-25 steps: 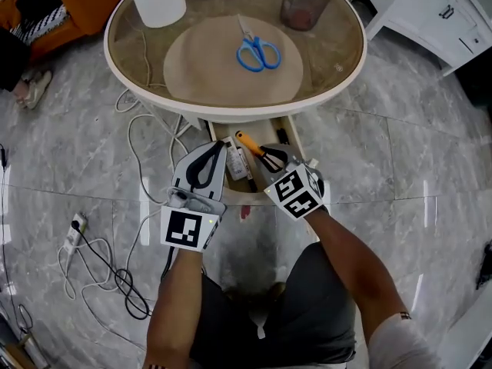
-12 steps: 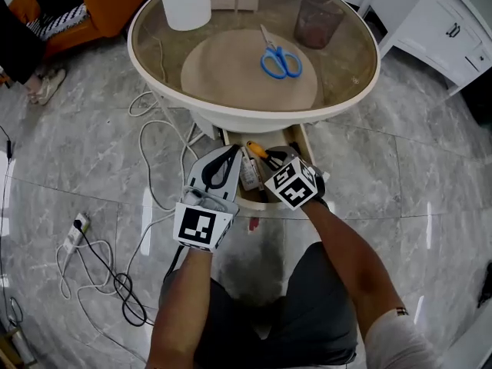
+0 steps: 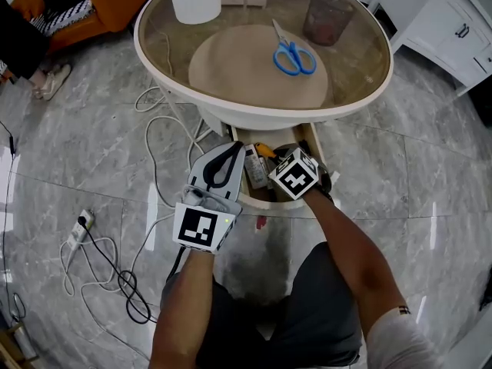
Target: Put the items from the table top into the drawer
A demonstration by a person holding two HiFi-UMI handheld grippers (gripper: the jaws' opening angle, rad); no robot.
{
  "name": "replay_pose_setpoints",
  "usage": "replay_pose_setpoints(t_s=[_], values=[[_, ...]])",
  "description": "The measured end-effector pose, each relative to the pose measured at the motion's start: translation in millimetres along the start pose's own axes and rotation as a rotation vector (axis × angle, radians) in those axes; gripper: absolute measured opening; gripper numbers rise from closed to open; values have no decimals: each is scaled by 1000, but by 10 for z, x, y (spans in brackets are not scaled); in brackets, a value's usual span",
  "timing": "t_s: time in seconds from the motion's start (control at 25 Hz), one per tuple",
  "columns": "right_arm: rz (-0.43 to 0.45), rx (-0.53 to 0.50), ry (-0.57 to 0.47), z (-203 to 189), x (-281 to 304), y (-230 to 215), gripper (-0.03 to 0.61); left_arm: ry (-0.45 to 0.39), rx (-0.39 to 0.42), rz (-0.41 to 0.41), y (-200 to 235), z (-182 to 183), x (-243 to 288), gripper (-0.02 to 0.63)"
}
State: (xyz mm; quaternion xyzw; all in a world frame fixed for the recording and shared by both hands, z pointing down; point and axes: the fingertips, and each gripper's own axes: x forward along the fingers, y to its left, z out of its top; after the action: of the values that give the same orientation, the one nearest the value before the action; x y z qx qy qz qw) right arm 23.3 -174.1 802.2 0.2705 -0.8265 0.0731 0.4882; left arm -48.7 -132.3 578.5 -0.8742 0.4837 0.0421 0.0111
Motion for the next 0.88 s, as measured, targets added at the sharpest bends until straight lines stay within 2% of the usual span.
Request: replay_pose_setpoints(t_s=[0.32,0.48,0.64,0.72,0.88], values=[[23,-49,38,-55,-12,33,81,1,-18,-17,-39,2,31,0],[39,-26,14,-40,-96,42,112,17,-10,-30,-84,-7,34,0],[31,-17,-15,-69,-216,26,112,17,-15,-27,-86,-20,22,0],[20,-10,-52,-28,-320,16,101,21,-17,-29,-91,-19,18,0],[-4,-9,-131,118,-565,39,40,39,-15,-28,-103,-27,33,0]])
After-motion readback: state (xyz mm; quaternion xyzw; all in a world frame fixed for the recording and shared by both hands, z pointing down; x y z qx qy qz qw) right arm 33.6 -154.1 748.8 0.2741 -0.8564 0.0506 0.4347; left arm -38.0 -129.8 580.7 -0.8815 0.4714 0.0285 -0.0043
